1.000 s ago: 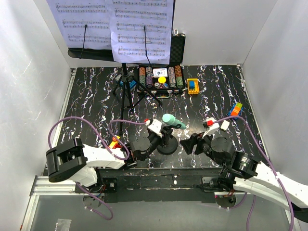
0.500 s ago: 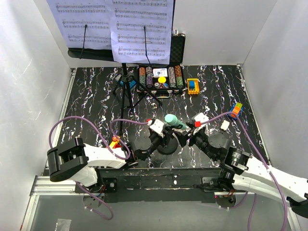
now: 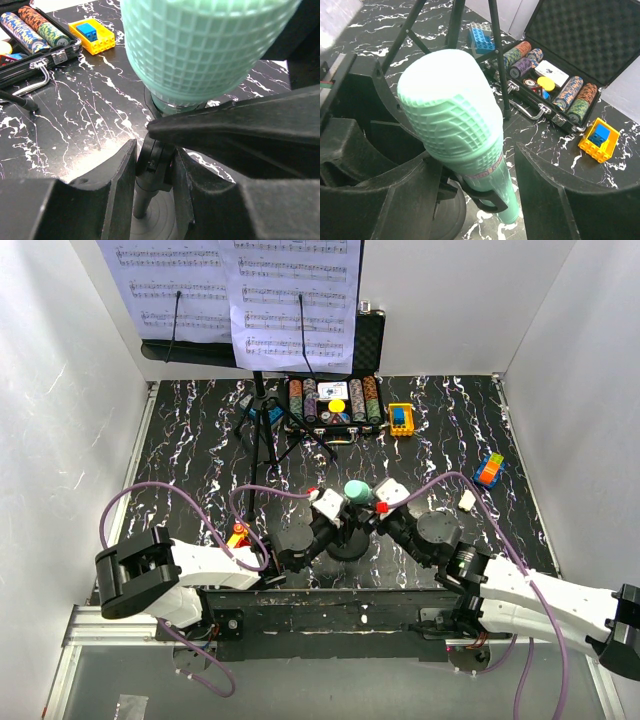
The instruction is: Pack up the instrument practice props
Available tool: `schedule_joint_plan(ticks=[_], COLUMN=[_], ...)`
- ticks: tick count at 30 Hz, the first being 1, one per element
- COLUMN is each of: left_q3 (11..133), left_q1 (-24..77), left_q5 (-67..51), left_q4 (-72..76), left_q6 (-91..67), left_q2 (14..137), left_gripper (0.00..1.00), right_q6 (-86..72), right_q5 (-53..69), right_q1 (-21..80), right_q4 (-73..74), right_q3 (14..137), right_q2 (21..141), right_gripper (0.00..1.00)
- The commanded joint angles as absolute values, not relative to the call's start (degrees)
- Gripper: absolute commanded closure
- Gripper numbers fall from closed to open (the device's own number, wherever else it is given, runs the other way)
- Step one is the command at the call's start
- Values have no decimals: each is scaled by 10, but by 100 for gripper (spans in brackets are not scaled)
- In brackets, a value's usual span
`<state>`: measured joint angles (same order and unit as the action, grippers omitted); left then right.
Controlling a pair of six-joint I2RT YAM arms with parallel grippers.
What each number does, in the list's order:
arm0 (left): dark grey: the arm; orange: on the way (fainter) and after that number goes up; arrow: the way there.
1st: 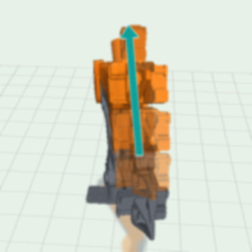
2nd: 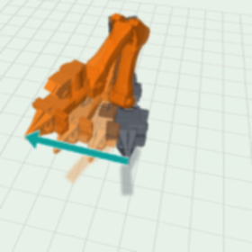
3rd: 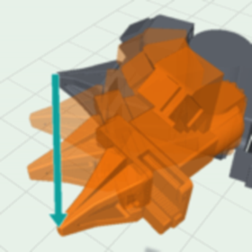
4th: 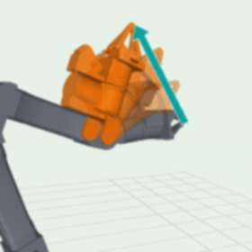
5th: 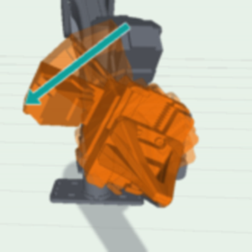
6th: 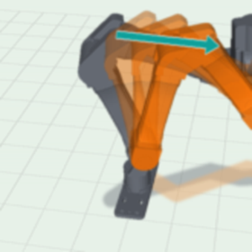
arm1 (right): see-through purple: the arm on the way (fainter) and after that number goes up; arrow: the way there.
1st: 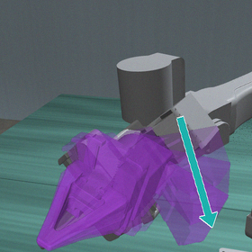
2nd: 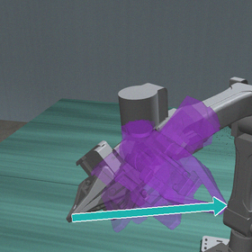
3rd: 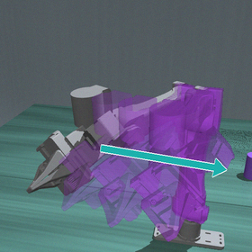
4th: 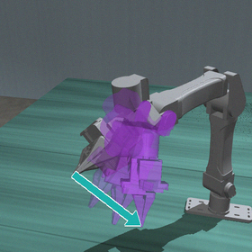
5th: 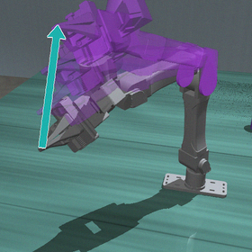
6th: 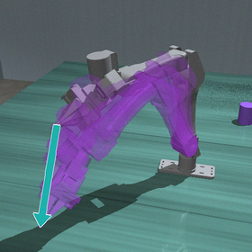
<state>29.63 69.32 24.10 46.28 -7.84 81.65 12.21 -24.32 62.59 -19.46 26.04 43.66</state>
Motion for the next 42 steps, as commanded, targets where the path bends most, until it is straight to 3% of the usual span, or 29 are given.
schedule_joint_plan(ticks=[1, 17, 22, 30, 37, 42], left_q3=[263, 263, 260, 251, 259, 285], left_q1=[704, 704, 704, 704, 703, 704], left_q5=[163, 165, 185, 192, 192, 184], left_q4=[306, 275, 272, 277, 260, 230], left_q6=[-91, -87, -95, -99, -102, -106], left_q2=[838, 843, 839, 831, 826, 812], left_gripper=[100, 100, 100, 100, 100, 68], right_q6=[164, 167, 169, 191, 134, 23], right_q5=[-271, -349, -470, -533, -557, -529], right_q1=[624, 624, 624, 624, 624, 624], right_q4=[-293, -300, -276, -254, -92, 85], right_q3=[258, 282, 314, 327, 380, 424], right_q2=[458, 448, 452, 429, 389, 358], right_gripper=[36, 99, 99, 99, 99, 99])
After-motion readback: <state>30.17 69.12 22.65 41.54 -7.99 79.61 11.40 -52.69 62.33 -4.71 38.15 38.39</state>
